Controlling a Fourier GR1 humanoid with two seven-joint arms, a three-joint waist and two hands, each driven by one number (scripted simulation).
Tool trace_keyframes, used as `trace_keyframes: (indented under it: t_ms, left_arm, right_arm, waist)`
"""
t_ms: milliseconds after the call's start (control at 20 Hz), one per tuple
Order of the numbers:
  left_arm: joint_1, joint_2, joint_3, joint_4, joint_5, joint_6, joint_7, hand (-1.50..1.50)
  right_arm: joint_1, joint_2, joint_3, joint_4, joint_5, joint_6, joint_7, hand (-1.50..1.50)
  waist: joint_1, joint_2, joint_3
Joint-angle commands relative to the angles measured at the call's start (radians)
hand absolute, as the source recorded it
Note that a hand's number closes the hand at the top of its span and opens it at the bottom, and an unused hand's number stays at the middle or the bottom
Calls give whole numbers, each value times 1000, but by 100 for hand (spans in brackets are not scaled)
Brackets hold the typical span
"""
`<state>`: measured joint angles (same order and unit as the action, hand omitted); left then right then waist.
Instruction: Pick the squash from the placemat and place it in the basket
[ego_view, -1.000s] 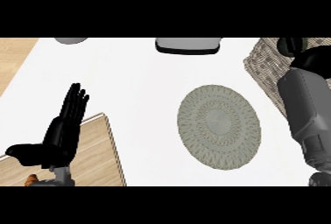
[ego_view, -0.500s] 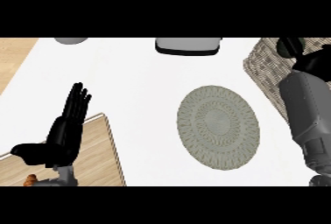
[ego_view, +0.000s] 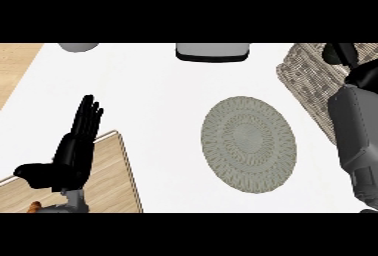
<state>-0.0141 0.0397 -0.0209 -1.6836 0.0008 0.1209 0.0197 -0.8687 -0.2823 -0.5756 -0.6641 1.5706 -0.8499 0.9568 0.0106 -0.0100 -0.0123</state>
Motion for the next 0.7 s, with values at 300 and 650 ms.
trace_keyframes:
  t_ms: [300,650]
  left_arm:
    - [30,-3,1,-13,0,-1,-5,0]
    - [33,-8,17,21,10,-5,-37,0]
  right_arm:
    - [158,66,28,-358,204,68,251,-150]
    - [366,215,82,-868,124,190,154,-150]
  waist:
    - [-25,3,11]
    - [-41,-1,11]
